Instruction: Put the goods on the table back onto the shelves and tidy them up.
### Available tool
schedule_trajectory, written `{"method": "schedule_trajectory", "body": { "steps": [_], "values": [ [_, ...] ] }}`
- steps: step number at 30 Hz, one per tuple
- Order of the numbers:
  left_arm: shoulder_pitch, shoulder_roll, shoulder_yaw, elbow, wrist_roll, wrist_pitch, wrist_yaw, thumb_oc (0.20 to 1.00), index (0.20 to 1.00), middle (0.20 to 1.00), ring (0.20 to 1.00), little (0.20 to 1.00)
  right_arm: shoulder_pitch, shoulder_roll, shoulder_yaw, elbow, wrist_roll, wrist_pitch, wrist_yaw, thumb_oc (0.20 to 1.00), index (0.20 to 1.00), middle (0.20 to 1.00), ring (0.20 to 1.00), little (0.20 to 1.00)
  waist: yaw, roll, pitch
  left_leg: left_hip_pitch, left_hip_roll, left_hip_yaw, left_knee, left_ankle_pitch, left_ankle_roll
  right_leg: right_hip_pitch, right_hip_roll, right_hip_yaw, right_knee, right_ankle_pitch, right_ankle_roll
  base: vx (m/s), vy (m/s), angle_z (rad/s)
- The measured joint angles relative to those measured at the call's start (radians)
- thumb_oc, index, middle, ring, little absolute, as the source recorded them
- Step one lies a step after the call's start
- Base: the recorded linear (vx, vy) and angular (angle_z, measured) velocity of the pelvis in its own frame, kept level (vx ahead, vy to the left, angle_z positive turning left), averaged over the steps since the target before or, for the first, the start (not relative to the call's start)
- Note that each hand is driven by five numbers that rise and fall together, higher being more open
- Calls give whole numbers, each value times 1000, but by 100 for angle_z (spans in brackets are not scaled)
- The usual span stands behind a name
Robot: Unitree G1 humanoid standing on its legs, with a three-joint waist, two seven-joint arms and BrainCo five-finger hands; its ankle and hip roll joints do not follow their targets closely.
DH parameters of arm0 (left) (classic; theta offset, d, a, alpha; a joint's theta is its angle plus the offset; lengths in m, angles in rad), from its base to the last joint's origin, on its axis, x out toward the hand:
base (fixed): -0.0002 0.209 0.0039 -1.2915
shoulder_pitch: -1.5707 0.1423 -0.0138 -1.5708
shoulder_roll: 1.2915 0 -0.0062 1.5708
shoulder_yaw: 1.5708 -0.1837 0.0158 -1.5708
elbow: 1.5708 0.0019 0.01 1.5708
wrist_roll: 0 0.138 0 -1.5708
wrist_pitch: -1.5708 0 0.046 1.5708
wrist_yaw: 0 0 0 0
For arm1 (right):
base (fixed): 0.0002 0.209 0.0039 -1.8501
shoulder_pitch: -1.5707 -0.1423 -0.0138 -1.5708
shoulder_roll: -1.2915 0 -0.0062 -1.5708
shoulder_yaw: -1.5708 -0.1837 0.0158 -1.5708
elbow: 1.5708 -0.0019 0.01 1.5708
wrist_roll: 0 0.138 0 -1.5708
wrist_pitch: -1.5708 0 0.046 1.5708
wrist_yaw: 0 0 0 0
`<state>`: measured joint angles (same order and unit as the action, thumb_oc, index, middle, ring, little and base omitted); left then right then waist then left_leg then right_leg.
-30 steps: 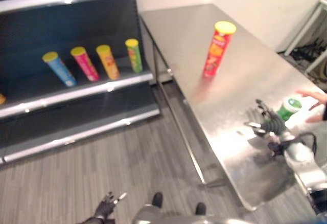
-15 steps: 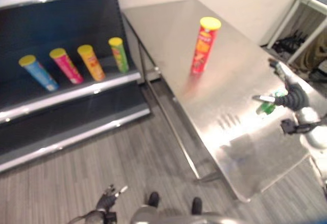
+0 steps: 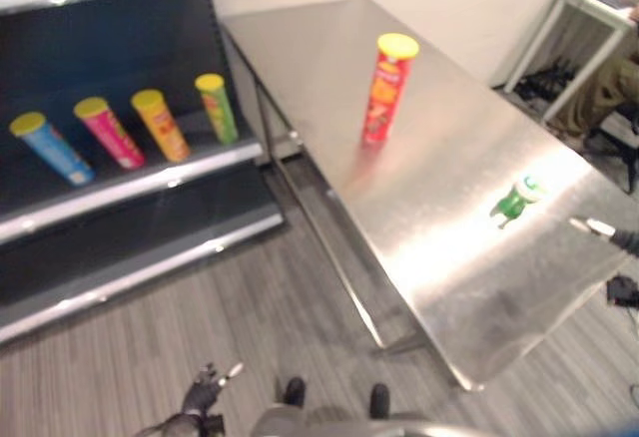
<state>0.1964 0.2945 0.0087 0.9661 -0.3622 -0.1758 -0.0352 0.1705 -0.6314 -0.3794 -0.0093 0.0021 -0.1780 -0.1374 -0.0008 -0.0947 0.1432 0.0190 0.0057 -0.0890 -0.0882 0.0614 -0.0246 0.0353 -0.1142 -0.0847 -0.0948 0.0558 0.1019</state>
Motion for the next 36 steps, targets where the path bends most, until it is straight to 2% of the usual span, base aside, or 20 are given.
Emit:
{"method": "schedule_trajectory", "body": {
  "steps": [4, 9, 13, 15, 19, 20, 26, 36],
  "values": [
    [-1, -3, -2, -3, 21, 0, -6, 1000, 1000, 1000, 1000, 1000, -9, 0, 48, 31, 3, 15, 4, 1000, 1000, 1000, 1000, 1000, -1, 15, -13, 2, 6, 12, 0, 1, 0, -1, 4, 10, 0, 1, 0, 15, -29, -6],
    [10, 7, -11, -15, 21, 3, -8, 1000, 1000, 1000, 1000, 1000, -103, 2, 188, 214, 59, 41, 21, 1000, 1000, 1000, 1000, 1000, 14, 33, -18, -4, 7, 7, -1, 1, 0, -5, 5, 10, -1, 1, 4, 11, -61, 1],
    [18, 17, -14, -15, 21, 6, -8, 1000, 1000, 1000, 1000, 1000, -137, -15, 214, 244, 56, 48, 11, 1000, 1000, 1000, 1000, 1000, 17, 46, -18, -17, 7, -12, -5, 3, -1, -9, 6, -9, -1, 0, 2, 3, -48, 15],
    [26, 17, -15, -23, 21, 6, -8, 1000, 1000, 1000, 1000, 1000, -154, -23, 219, 250, 32, 62, 0, 1000, 1000, 1000, 1000, 1000, 35, 55, -14, -21, 8, -15, 0, 12, -4, -10, 7, -13, -1, 3, -2, 24, -68, 6],
    [28, 17, -21, -24, 21, 7, -6, 1000, 1000, 1000, 1000, 1000, -211, -28, 221, 285, -3, 86, -55, 1000, 1000, 1000, 1000, 1000, 33, 71, -7, -33, 7, -39, 0, 15, -8, -11, 8, -36, -1, -1, -5, 19, -39, 14],
    [31, 16, -22, -24, 21, 9, -6, 1000, 1000, 1000, 1000, 1000, -223, -28, 222, 300, -17, 87, -66, 1000, 1000, 1000, 1000, 1000, 44, 78, -3, -36, 9, -41, 0, 16, -8, -12, 10, -39, -1, -2, -6, 36, -69, 19],
    [29, 7, -50, -24, 21, 19, -3, 1000, 1000, 1000, 1000, 1000, -260, -28, 222, 362, -43, 130, -112, 1000, 1000, 1000, 1000, 1000, 41, 100, 12, -45, 9, -67, 0, 19, -12, -9, 13, -65, -1, -6, -7, 14, -35, 12],
    [28, 6, -50, -24, 21, 22, 3, 1000, 1000, 1000, 1000, 1000, -395, -25, 259, 432, 2, 129, -157, 1000, 1000, 1000, 1000, 1000, 62, 100, 25, -49, 11, -82, 0, 22, -16, -5, 17, -80, -1, -7, -7, 6, -3, 4]
  ]
}}
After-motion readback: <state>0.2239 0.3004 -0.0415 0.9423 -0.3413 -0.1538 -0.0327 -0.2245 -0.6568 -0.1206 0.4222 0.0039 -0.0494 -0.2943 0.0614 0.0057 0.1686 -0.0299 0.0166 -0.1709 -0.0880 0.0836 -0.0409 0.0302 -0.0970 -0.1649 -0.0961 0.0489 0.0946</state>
